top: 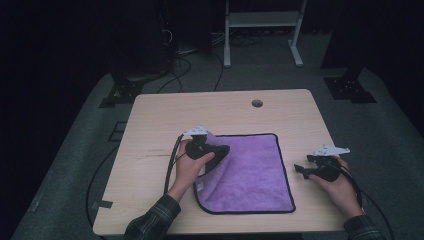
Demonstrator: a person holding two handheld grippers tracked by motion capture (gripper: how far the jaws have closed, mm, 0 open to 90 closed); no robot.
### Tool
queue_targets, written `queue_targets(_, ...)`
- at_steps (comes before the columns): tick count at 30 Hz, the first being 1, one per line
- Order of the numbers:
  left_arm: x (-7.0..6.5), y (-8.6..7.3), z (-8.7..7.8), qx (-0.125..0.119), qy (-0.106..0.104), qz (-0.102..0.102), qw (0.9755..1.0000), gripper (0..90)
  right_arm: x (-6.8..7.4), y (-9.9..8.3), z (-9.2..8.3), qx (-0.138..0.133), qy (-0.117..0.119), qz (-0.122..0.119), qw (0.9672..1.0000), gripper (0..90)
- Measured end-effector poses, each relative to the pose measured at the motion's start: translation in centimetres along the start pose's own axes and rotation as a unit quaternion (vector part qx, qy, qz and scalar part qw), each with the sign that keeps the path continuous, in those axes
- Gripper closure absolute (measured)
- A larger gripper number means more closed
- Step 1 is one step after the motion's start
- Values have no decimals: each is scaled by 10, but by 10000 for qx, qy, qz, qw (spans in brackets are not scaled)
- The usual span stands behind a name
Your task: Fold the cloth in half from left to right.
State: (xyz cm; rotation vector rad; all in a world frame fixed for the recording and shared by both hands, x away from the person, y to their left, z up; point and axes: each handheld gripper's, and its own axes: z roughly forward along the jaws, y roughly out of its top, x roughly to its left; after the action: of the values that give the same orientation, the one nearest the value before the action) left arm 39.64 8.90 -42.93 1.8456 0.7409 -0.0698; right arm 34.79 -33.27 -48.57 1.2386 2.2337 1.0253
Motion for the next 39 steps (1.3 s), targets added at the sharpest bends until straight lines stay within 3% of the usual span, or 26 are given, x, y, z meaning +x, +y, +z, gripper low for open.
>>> queue_targets(39,-22,19,96,264,-520,-19,9983,880,0,0,0,1,-1,-2,10000,299)
